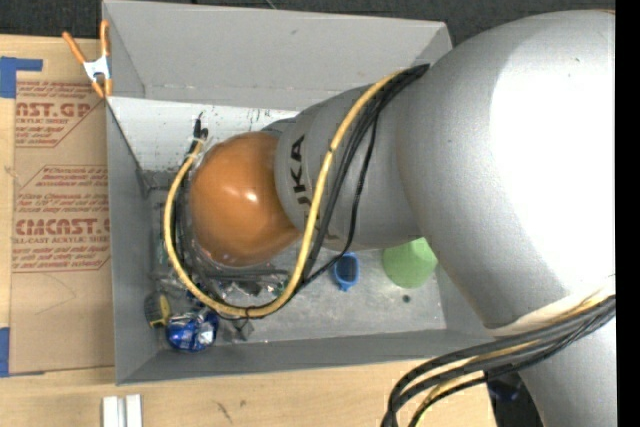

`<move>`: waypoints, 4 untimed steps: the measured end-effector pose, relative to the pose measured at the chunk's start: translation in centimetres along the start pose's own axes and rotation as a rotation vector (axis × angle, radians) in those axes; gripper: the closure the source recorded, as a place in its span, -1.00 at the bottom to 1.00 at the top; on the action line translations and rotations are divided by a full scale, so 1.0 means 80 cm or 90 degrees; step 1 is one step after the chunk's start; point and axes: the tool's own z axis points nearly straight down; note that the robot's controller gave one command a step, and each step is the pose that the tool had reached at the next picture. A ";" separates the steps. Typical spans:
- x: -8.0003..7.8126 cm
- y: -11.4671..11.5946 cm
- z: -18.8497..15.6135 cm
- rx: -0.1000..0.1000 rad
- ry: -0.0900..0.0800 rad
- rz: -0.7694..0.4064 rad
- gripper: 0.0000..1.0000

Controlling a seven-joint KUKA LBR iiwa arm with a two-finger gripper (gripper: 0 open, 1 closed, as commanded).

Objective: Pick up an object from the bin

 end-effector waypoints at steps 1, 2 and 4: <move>0.038 -0.008 0.002 -0.008 -0.005 -0.170 -1.00; 0.037 -0.006 0.002 -0.009 -0.006 -0.170 1.00; 0.034 -0.006 -0.088 -0.007 -0.007 -0.168 1.00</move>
Offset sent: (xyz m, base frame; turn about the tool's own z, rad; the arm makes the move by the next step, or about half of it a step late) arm -0.0144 -0.0272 -0.0008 -0.2684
